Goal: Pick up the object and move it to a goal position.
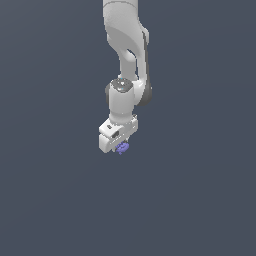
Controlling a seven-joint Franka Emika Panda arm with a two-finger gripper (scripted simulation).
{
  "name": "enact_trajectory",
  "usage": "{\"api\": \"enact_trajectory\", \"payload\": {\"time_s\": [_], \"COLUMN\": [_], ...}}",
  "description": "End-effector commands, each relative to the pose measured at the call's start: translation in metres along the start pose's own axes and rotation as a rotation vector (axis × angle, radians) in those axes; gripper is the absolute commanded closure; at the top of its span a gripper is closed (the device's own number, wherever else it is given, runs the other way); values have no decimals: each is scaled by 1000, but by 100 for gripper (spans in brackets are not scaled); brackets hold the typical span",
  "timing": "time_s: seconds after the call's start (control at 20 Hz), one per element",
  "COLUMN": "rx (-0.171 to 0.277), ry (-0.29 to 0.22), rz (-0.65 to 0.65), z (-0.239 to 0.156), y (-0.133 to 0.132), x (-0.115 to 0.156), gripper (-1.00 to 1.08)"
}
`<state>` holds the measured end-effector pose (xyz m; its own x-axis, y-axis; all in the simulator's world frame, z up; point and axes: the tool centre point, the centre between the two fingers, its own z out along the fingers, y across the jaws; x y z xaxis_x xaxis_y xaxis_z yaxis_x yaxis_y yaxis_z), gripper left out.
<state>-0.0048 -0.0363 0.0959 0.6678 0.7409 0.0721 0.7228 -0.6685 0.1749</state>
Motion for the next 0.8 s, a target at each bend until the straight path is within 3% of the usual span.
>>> {"api": "enact_trajectory", "payload": {"time_s": [0.0,0.75], "rx": [-42,-259], "ry": [16,89], "rz": [21,128], "z": [-12,-79], "y": [4,23], "x": [14,75], "gripper": [108,108]}}
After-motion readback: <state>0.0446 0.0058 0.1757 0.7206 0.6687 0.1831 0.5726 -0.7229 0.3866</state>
